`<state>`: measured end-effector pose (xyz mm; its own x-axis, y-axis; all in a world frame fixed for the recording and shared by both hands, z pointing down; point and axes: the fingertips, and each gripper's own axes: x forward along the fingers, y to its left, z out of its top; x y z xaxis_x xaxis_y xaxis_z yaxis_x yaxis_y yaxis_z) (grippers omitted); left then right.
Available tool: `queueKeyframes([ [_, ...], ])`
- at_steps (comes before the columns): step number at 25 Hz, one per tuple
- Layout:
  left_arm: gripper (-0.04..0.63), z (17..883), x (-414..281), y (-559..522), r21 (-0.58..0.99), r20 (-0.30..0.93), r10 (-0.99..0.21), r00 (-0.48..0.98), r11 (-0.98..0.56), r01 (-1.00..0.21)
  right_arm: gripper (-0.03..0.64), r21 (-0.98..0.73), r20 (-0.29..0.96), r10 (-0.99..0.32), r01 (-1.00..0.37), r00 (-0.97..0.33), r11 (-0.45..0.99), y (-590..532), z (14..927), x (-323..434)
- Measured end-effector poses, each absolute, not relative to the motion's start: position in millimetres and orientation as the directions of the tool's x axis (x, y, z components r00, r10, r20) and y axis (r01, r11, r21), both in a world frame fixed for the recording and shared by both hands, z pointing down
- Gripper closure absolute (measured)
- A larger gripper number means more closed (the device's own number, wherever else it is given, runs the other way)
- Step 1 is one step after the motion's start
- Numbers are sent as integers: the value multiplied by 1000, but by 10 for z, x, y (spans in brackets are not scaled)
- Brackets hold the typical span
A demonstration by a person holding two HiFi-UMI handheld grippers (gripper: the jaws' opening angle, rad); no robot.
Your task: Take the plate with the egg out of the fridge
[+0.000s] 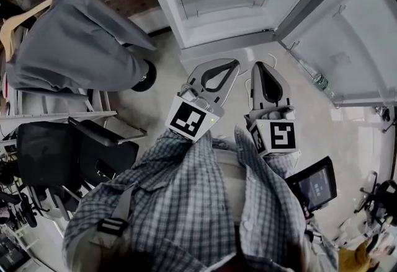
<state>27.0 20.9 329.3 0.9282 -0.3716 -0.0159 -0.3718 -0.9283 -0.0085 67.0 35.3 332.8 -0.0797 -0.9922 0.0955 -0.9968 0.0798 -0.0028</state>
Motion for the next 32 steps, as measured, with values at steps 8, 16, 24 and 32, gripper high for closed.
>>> queueKeyframes([
  [8,588,3222,206,-380,-18,-36,-356,934,-934,-357,611,8,102,-994,-1000,-24,25,-217,3288,676],
  [16,588,3282,292,-846,-25,-38,-353,935,-935,-354,611,12,71,-997,-999,-36,37,-701,3258,741],
  [24,588,3293,559,-1377,-21,-39,-392,919,-920,-393,611,71,76,-993,-992,-95,101,-1310,3256,979],
  [32,588,3263,838,-1794,-18,-29,-451,892,-892,-452,611,198,52,-987,-967,-151,158,-1820,3039,1273],
])
